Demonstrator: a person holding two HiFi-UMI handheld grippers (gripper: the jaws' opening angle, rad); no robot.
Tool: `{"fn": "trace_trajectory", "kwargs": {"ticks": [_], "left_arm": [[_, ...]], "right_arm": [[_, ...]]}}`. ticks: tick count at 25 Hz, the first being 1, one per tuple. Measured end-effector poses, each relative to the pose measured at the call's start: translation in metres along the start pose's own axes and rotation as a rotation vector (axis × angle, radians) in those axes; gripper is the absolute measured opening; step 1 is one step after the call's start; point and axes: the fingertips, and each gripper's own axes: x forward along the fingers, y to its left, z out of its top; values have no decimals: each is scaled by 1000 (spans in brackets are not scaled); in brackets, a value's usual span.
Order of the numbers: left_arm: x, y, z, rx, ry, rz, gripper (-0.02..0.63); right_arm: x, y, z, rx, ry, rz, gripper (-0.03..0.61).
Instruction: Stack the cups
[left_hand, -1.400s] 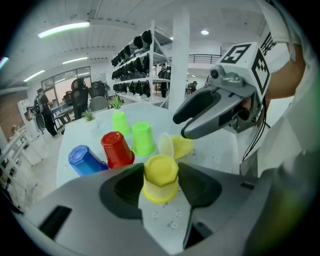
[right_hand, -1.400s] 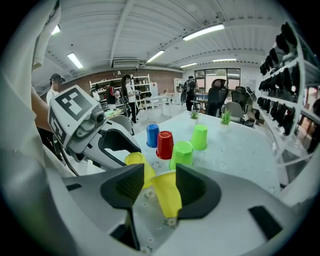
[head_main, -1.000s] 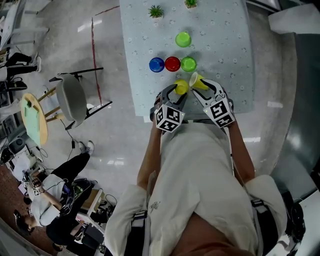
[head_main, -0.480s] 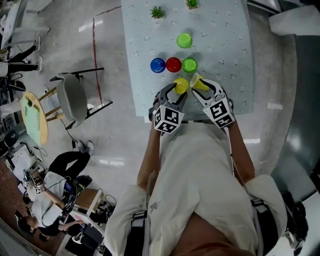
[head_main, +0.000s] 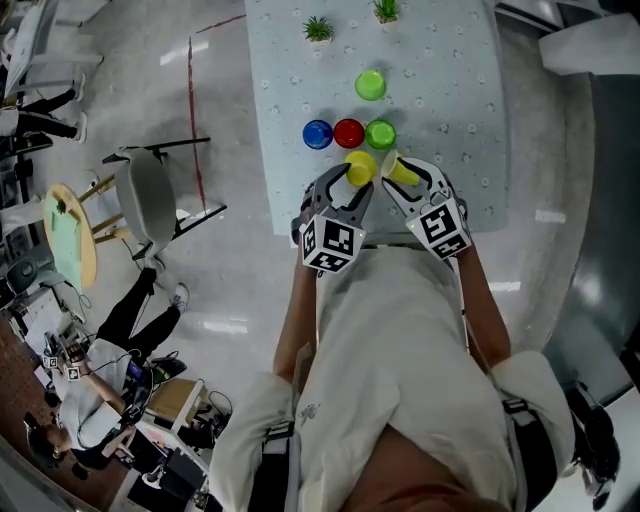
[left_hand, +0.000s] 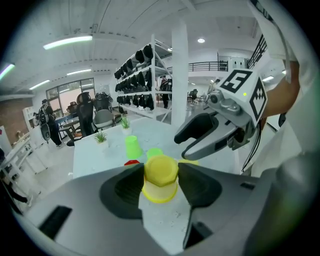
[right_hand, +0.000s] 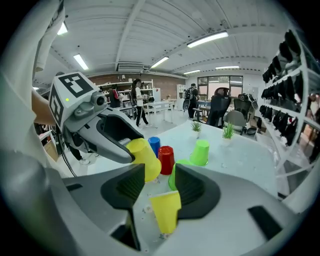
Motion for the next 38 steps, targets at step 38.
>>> {"fn": "trace_trajectory", "kwargs": {"ticks": [38], "left_arm": [[-2,86,20,-80,9,148,222]], "right_arm": [[17,-14,29,-11,-21,15,178]]}}
